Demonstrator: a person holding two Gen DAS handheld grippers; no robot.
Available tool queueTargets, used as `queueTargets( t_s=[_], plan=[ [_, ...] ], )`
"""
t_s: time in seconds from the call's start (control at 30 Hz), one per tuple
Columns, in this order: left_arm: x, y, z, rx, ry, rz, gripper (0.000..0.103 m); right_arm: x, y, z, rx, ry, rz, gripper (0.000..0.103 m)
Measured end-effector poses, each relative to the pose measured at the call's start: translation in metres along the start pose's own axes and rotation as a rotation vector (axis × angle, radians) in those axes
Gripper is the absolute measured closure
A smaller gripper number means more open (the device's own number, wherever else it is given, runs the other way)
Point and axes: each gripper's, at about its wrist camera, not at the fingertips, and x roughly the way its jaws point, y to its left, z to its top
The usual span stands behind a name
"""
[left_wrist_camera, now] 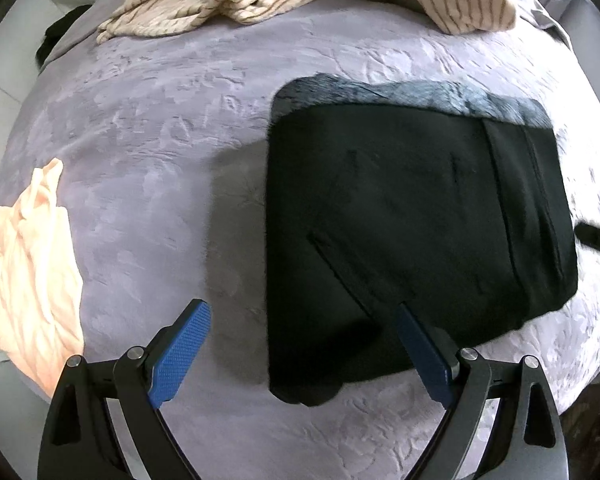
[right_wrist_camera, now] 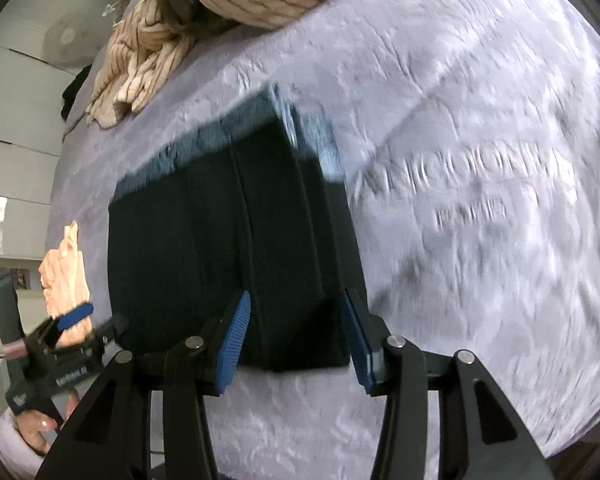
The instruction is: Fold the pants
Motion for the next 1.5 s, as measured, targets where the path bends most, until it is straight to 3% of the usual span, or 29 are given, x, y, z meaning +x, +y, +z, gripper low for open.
queueTargets(
  t_s=[0.3,0.33,0.37,0.8,0.97,1.03,1.17,1.23,1.5],
  plan=[
    [0.001,0.020,0.012,-0.038,-0.025,0.023,0.009,0.027,0.007,0.080,-0.014,-0.041,0.048,0.054],
    [0.002,0.021,0.014,-0.043,-0.028,0.024,0.009,0.032,0.007,0.084,-0.017,-0.033,0.050,0.061],
    [0.002,0.023,0.016,-0.049,-0.032,0.025,0.009,0.035,0.007,0.087,-0.026,-0.026,0.047,0.077],
    [0.003,0.017,0.015,-0.031,-0.022,0.003,0.009,0.032,-0.003,0.068,-0.059,0.001,-0.060,0.083],
    [0.005,0.014,0.015,-0.031,-0.021,-0.004,0.009,0.016,-0.015,0.042,-0.018,0.006,0.007,0.082],
    [0.005,0.013,0.015,-0.031,-0.020,-0.006,0.009,0.012,-0.019,0.032,-0.002,0.008,0.014,0.079],
    [0.004,0.012,0.015,-0.029,-0.026,-0.013,0.008,0.011,-0.027,0.011,0.034,0.028,0.040,0.050],
    [0.004,0.012,0.015,-0.033,-0.026,-0.012,0.000,0.011,-0.028,0.004,0.033,0.033,0.048,0.050],
    [0.008,0.008,0.015,-0.023,-0.012,-0.027,0.000,0.014,-0.031,-0.006,0.025,0.041,0.095,0.023]
  ],
)
